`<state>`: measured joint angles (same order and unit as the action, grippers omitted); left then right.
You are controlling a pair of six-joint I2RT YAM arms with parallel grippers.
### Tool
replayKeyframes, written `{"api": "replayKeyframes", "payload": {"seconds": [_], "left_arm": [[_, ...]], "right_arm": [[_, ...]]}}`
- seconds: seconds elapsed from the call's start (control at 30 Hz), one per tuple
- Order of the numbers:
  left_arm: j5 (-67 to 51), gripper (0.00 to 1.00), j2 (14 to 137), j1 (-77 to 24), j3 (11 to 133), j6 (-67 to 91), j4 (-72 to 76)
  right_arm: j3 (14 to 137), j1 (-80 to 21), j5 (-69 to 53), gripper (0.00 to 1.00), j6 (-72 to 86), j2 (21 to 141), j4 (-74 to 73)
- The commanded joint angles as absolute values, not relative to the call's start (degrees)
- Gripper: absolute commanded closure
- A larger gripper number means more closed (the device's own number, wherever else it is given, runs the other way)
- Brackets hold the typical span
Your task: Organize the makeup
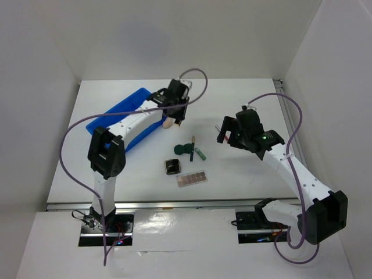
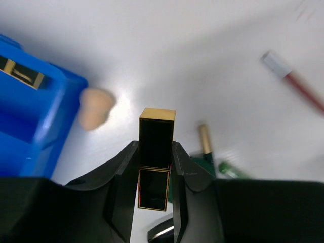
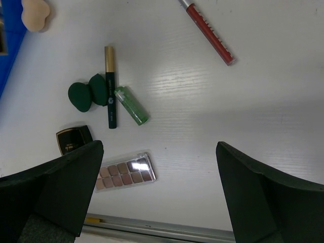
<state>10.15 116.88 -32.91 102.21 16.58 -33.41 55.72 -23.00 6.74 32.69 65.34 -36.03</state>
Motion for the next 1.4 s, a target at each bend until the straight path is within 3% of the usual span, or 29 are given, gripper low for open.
{"api": "replayKeyframes", "payload": {"seconds": [0.0, 0.27, 0.43, 0.67, 0.93, 1.23, 1.3, 1.37], "left_arm": [[5.37, 1.0, 109.69, -26.74, 108.28, 22.92, -33.75], [-10.62, 1.0, 111.27, -9.5, 105.57, 40.06, -27.96], [-8.44, 1.0, 113.11, -6.16, 102.57, 46.14, -21.1], [-4.58, 1.0, 125.15, -5.54, 116.8, 47.45, -26.89], [-0.88, 0.98, 124.81, -5.54, 108.47, 52.65, -24.53], [-1.41, 0.68, 126.91, -5.54, 110.13, 51.42, -23.73], [-1.41, 0.55, 126.39, -5.54, 110.13, 50.81, -23.73], [-2.9, 0.53, 124.29, -5.54, 107.51, 48.61, -20.93]], "right_arm": [[57.66, -23.29, 8.0, 0.0, 32.08, 63.81, -36.91], [58.18, -23.29, 8.0, 0.0, 32.08, 63.81, -36.91], [59.32, -23.29, 8.0, 0.0, 32.08, 63.81, -38.14], [59.94, -23.29, 8.61, 0.0, 31.55, 63.28, -39.37], [59.41, -23.29, 8.61, 0.0, 31.55, 63.28, -39.37], [59.41, -23.29, 8.09, 0.0, 31.03, 63.28, -38.85], [59.41, -23.29, 8.09, 0.0, 31.03, 63.28, -38.85], [58.89, -23.29, 7.48, 0.0, 31.03, 63.28, -38.85]]}}
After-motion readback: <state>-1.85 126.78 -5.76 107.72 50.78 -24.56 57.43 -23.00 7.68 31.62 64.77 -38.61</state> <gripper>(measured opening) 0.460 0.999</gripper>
